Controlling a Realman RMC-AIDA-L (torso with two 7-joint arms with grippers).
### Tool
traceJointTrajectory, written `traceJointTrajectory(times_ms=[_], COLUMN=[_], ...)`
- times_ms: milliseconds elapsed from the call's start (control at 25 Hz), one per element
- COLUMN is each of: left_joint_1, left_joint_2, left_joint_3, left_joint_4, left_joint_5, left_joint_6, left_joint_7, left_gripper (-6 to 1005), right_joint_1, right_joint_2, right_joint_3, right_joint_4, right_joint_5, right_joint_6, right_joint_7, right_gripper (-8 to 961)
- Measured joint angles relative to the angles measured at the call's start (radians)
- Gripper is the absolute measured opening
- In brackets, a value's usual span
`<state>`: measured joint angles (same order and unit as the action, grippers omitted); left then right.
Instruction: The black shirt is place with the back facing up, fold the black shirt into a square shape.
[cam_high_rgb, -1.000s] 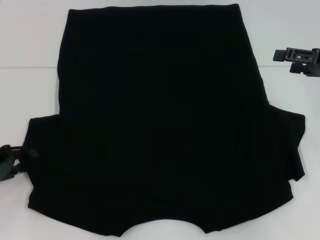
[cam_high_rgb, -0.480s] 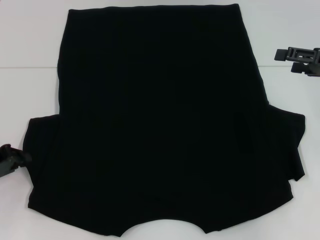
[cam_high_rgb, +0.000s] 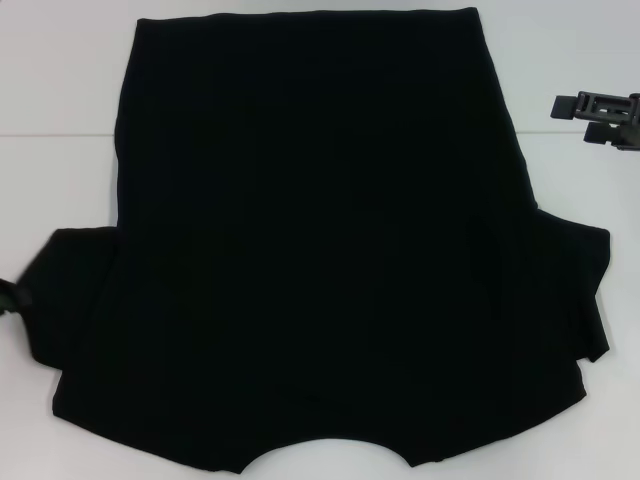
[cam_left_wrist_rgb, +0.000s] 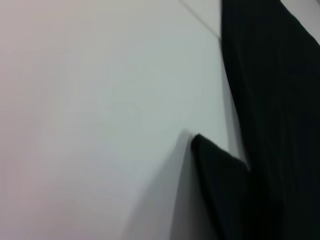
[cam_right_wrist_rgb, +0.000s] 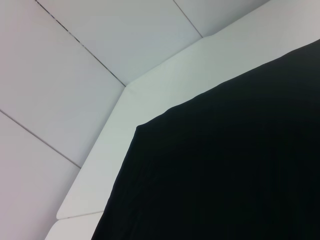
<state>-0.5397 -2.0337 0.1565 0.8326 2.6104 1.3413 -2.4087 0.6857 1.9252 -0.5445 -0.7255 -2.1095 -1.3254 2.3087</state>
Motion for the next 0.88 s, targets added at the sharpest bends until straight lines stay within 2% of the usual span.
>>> traceJointTrajectory(times_ms=[200,560,880], left_joint_1=[-0.027,-0.091,-0.124], left_joint_2=[0.025,0.054,0.063], left_joint_3=[0.003,0.018,0.07], left_joint_4=[0.043,0.088,0.129], left_joint_5=[0.062,0.15,0.207], left_joint_6=[-0.005,-0.022,-0.022], left_joint_7=[-0.017,-0.032,-0.088], left_gripper=[25,25,24], right_joint_1=[0.0,0.003,0.007], right_joint_2=[-0.001,-0.002,-0.002], right_joint_3=[0.0,0.0,0.0], right_joint_4=[0.0,0.0,0.0], right_joint_5=[0.0,0.0,0.0], right_joint_6=[0.0,0.003,0.004], right_joint_7=[0.0,0.0,0.0], right_gripper=[944,945,937])
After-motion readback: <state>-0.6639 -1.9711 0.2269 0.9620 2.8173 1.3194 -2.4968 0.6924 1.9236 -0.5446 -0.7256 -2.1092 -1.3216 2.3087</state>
